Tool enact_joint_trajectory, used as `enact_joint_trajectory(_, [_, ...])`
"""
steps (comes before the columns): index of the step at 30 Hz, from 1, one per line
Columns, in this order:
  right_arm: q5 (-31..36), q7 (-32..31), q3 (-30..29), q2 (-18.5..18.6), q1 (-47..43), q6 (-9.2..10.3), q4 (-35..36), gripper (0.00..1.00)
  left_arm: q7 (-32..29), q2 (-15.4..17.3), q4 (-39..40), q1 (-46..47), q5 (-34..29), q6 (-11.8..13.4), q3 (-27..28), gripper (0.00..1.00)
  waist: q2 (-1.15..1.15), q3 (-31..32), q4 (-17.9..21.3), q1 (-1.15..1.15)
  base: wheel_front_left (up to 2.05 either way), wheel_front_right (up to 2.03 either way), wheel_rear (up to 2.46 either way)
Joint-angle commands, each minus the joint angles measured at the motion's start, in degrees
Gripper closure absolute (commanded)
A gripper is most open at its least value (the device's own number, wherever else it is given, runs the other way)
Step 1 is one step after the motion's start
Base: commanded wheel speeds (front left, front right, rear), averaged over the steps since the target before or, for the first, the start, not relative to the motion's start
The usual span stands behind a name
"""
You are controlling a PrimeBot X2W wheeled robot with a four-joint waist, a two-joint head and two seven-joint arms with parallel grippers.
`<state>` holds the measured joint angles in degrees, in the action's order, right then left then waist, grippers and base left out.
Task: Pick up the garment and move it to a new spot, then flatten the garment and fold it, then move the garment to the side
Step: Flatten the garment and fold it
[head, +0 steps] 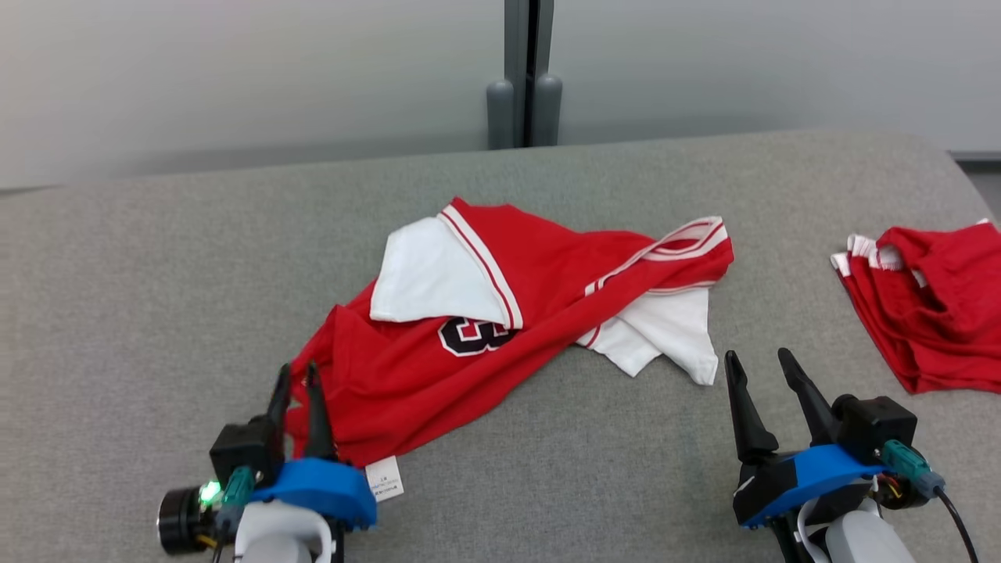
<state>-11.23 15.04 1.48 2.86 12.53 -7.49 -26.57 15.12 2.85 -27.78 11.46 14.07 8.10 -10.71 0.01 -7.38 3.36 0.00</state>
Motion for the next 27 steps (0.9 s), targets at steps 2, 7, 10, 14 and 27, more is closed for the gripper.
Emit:
enact_joint_trajectory(2, [-0.29,0.16,0.04,0.14,-1.67,-0.01,-0.17,0.00,0.02,0.01,1.24,-2.80,0.53,-0.31,0.66,0.00,-0.01,2.43,0.22,0.00,0.00,0.00,0.00])
enact_joint_trajectory(7, [-0.27,0.16,-0.04,0.13,-3.74,-0.01,-0.70,0.00,0.02,0.03,2.53,-8.12,1.47,-1.05,0.91,0.00,-0.01,5.74,-0.43,0.00,0.00,0.00,0.00])
enact_joint_trajectory(10, [-0.26,0.16,-0.21,0.16,-4.33,-0.01,-0.67,0.00,0.02,0.01,2.60,-9.76,1.91,-1.20,0.78,0.00,-0.01,6.28,-0.74,0.00,0.00,0.00,0.00])
enact_joint_trajectory(14, [-0.29,0.16,-0.03,0.13,-4.91,-0.01,-0.49,0.00,0.02,0.03,1.77,-11.26,2.52,-1.52,0.60,0.00,-0.01,6.61,-1.00,0.00,0.00,0.00,0.00])
enact_joint_trajectory(27, [0.61,0.16,0.39,0.13,-3.03,-0.01,-0.53,0.00,0.02,0.04,-5.64,-3.99,8.03,-3.23,-1.28,0.00,-0.01,2.75,0.42,0.00,0.00,0.00,0.00])
